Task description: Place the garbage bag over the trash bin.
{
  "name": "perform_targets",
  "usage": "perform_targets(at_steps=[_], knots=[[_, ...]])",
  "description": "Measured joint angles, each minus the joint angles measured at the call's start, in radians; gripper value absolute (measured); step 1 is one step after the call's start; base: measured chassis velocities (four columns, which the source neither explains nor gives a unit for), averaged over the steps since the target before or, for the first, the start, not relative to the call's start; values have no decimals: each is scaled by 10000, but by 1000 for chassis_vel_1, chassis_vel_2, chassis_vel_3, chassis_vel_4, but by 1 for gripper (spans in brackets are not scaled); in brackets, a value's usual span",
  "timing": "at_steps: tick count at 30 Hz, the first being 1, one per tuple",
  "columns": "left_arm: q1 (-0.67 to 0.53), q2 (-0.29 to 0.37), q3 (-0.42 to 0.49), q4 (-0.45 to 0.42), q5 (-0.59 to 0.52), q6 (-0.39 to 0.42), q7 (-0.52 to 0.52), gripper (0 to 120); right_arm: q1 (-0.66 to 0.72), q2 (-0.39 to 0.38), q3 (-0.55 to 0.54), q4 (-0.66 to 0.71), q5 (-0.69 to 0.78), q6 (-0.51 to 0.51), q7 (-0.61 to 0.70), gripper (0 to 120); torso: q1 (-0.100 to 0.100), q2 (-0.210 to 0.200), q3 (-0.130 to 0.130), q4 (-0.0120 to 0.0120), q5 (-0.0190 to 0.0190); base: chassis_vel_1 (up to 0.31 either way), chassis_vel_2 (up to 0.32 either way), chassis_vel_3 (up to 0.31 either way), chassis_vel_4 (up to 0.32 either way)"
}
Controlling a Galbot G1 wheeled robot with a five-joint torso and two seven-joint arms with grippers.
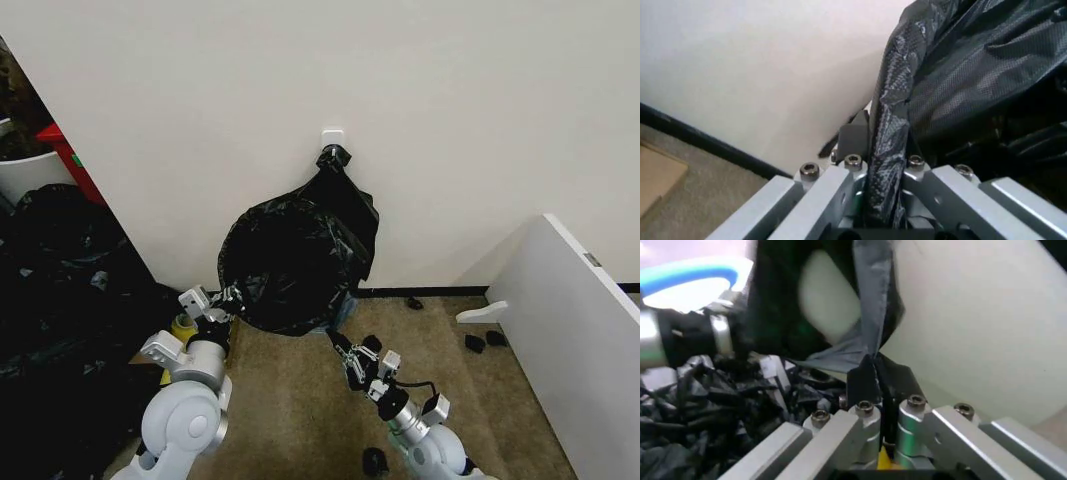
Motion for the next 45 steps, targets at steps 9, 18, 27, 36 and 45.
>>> perform_targets(at_steps=[9, 18, 27, 36, 45], knots=[[-95, 136, 140, -105, -182, 821, -230, 0, 218, 223, 184, -152, -657, 439, 1714, 0, 0, 0, 0, 1, 1, 0, 0, 0, 0], [-294, 145, -50, 209, -134, 469, -140, 0, 58, 11, 263, -22, -1122, 894, 2520, 2, 0, 0, 0, -1, 0, 0, 0, 0, 0], [-379, 260, -130, 568, 436, -141, 125, 0, -253, -398, 583, -97, -2573, 1042, 3807, 34, 0, 0, 0, -1, 0, 0, 0, 0, 0], [-280, 393, 482, 1220, 2239, -1524, 602, 0, -594, -289, 727, 1453, -3514, 999, 6572, 63, 0, 0, 0, 0, -5, 0, 0, 0, 0], [-144, 257, 818, 1797, 3864, -2744, 1122, 0, -937, -253, 647, 2825, -6135, 502, 9631, 96, 0, 0, 0, -2, -1, 0, 0, 0, 0]])
